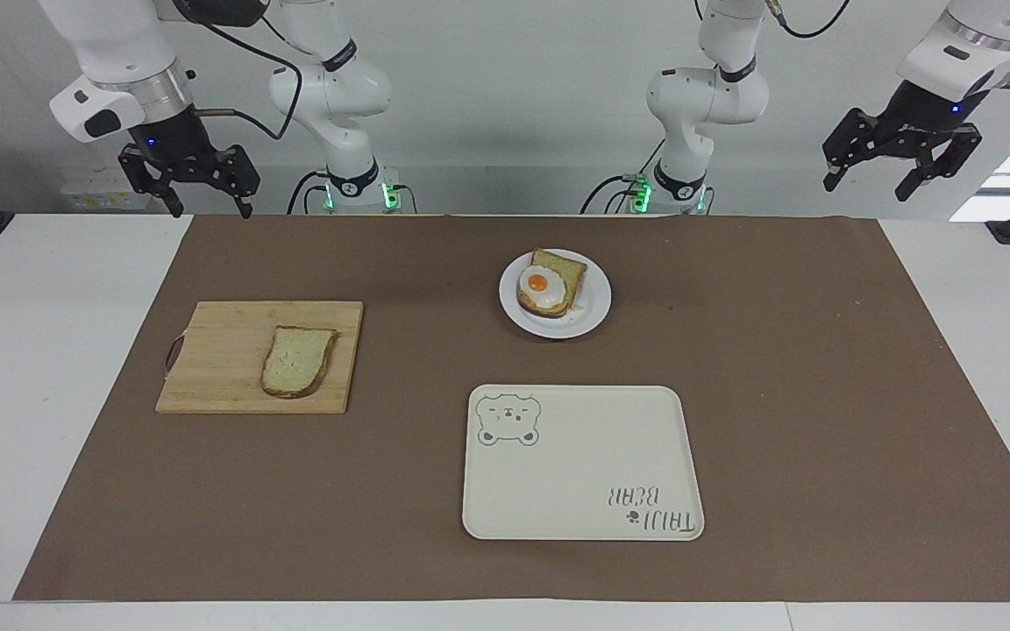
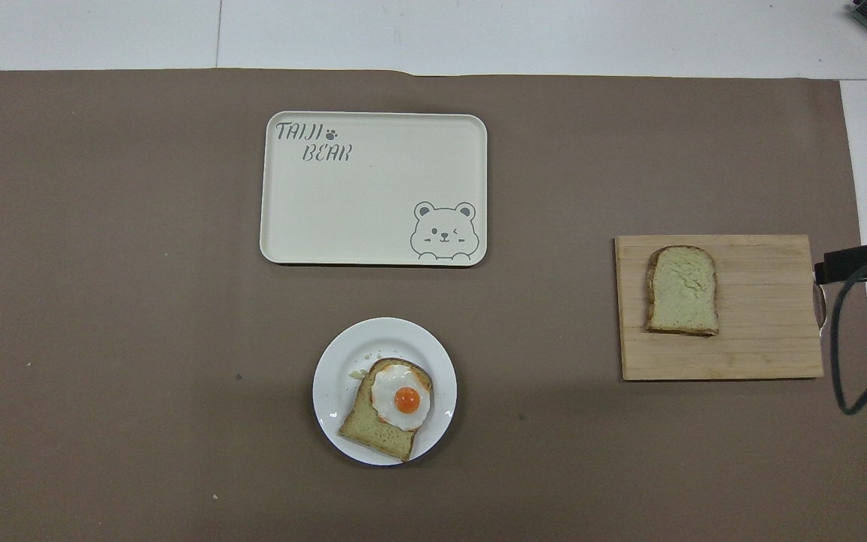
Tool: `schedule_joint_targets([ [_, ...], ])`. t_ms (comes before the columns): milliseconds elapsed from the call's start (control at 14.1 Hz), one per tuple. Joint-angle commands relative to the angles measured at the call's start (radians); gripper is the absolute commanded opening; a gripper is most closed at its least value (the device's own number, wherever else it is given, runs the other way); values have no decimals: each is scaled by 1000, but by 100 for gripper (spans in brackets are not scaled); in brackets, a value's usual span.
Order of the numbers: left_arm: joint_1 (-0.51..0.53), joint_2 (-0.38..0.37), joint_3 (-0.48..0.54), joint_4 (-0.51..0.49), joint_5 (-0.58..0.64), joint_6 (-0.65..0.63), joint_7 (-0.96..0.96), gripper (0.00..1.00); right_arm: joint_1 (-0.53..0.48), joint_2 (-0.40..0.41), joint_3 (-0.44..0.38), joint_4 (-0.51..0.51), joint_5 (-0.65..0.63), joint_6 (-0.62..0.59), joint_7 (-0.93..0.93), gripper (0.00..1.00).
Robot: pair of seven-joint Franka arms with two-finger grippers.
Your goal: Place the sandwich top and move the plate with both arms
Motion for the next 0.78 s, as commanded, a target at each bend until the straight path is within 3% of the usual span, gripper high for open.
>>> schedule_joint_targets([
  [0,4,-34,-5,-38,8,-3,-14,100,2,-15,3,-35,12,41,9,100],
  [425,4,-34,-5,-38,7,-4,-14,100,-9,-1,3,-38,12,45,6,100],
  [709,-5,-34,-13,-38,7,-6,-18,100,-9,5,3,-89,18,132,9,100],
])
